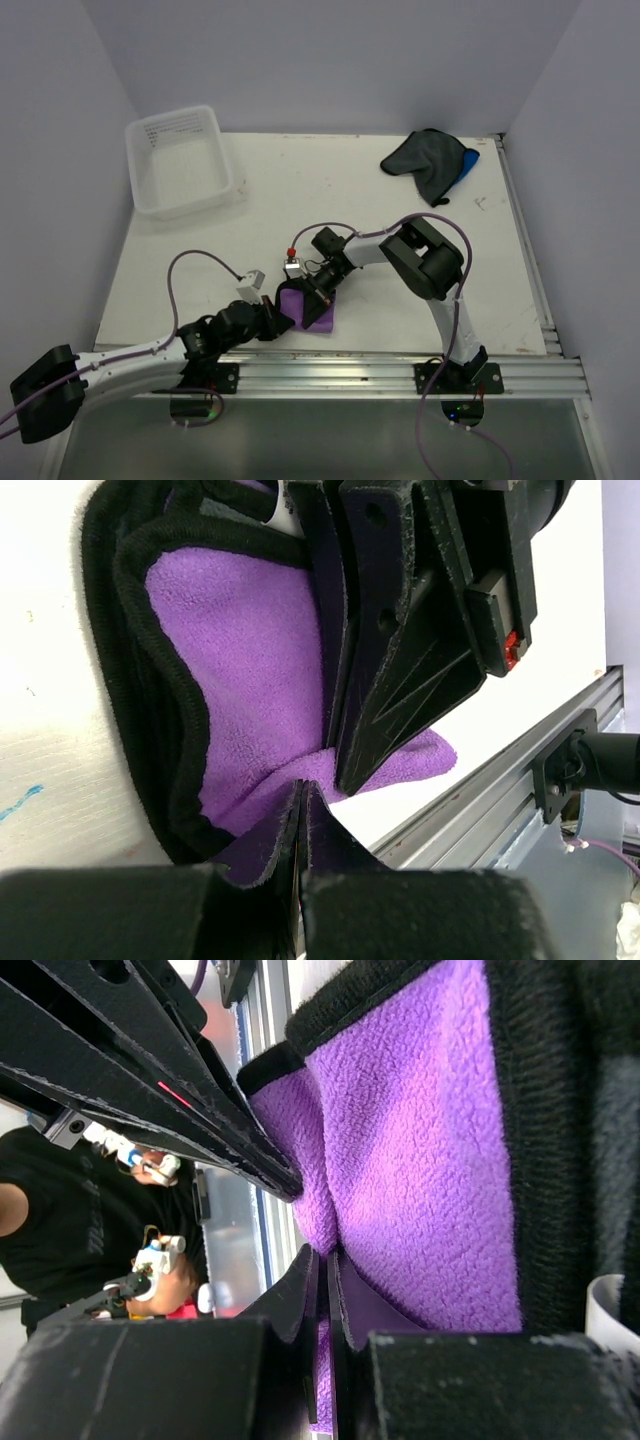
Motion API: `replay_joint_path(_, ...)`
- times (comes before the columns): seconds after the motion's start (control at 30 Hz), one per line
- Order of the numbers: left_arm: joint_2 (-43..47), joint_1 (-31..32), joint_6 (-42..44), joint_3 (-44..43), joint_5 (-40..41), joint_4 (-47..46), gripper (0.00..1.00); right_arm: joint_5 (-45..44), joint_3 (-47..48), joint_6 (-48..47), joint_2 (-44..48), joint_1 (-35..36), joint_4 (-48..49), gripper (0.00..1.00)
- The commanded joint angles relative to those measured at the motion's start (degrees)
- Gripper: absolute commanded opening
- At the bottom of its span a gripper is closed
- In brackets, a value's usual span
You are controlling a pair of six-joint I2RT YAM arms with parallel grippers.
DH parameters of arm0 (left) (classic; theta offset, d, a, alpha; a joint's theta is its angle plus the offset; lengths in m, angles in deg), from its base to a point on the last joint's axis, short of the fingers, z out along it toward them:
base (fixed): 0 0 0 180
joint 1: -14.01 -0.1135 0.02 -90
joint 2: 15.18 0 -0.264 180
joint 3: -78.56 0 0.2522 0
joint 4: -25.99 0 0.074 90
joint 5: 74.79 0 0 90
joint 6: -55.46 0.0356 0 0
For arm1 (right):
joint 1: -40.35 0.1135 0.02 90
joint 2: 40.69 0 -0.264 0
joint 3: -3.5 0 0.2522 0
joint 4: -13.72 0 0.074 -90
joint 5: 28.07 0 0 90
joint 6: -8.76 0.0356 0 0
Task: Roll the towels
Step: Roll the towel
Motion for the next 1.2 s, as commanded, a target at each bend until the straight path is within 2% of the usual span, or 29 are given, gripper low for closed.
replay_joint_path(0.0,-2.4,0.2,0.2,5.5,0.6,-2.5,0.00,-6.7,-0.1,-3.4,-1.5,-0.5,-0.8,0.00)
replay_joint_path(0.17,-9.8,0.2,0.6,3.8,-0.1,-5.8,0.00,-8.5,-0.5,-3.4,0.6,-0.5,-0.5,0.00)
replay_joint_path(0.3,-17.9,0.1,0.9,1.5,-1.3,-8.4,0.00,-9.6,-0.6,-3.1,1.9,-0.5,-0.2,0.04)
replay_joint_path(0.4,-20.6,0.0,0.3,2.1,-2.8,-11.9,0.00,-10.3,-0.7,-2.9,2.9,-0.5,-0.1,0.07)
replay_joint_path(0.5,-21.0,-1.8,-0.5,4.6,-5.7,-14.9,0.00,-10.8,-0.9,-2.8,4.4,-0.3,-0.1,0.10)
replay_joint_path(0.63,-19.4,-2.9,-0.7,5.3,-5.7,-14.3,0.00,-12.8,-0.5,-2.7,7.1,-0.3,-0.7,0.17)
replay_joint_path(0.9,-19.4,-2.9,-1.4,6.2,-6.4,-15.0,0.00,-17.9,0.3,-4.7,12.4,-0.4,-5.3,0.21)
replay_joint_path(1.17,-19.9,-2.9,-1.7,6.7,-6.4,-15.7,0.00,-25.3,-3.9,-4.1,21.7,-0.3,-4.9,0.26)
